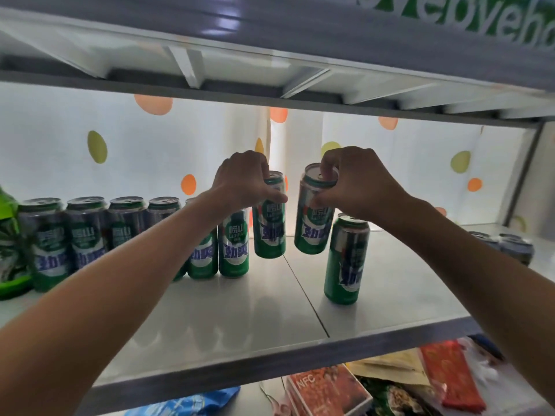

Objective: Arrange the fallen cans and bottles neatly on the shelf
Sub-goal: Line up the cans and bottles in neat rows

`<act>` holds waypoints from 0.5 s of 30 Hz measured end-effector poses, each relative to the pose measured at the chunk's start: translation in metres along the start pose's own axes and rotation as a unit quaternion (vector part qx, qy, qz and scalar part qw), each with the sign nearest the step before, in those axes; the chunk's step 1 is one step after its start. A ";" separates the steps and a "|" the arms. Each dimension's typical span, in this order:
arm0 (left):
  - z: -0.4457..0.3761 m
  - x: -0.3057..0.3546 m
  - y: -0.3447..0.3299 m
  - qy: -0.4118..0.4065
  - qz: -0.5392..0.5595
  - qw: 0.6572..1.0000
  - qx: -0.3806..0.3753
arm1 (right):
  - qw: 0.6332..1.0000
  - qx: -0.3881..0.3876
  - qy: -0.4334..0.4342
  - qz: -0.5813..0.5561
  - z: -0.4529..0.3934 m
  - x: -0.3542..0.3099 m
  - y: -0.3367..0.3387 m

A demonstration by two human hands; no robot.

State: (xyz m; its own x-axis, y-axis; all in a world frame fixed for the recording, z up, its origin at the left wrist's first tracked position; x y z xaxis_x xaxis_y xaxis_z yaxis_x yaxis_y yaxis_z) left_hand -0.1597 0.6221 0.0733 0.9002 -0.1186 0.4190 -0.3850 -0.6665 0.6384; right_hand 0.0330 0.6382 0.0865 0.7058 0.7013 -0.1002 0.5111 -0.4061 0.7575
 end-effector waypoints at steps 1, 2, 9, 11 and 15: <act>-0.002 -0.004 -0.005 0.004 -0.002 1.000 -0.002 | 1.000 0.004 -0.002 0.003 -0.002 0.001 -0.001; -0.005 -0.007 -0.010 0.005 -0.008 1.000 -0.005 | 1.000 0.008 -0.004 0.005 -0.004 0.003 -0.001; -0.014 -0.018 -0.027 0.005 -0.084 0.995 -0.045 | 0.999 0.030 -0.021 -0.018 -0.016 0.009 -0.001; -0.015 -0.021 -0.030 0.004 -0.091 0.994 -0.059 | 0.999 0.027 -0.017 -0.021 -0.018 0.007 -0.004; -0.012 -0.022 -0.041 0.002 -0.111 0.989 -0.095 | 0.999 0.006 -0.019 -0.027 -0.025 0.004 -0.014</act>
State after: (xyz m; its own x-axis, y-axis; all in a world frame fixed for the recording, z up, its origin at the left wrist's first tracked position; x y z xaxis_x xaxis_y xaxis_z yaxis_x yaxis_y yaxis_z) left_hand -0.1666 0.6610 0.0459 0.9663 0.0188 0.2569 -0.2091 -0.5253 0.8248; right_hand 0.0163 0.6615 0.0919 0.6945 0.7003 -0.1649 0.5551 -0.3758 0.7420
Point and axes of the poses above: each hand's wrist, its own z-axis away from the middle knuckle, its own y-axis out of the back of the hand, x = y × z, the point moved 5 cm from there along -z, towards the middle knuckle, and after that the axes turned 11 degrees about z, right-handed, at the moved point
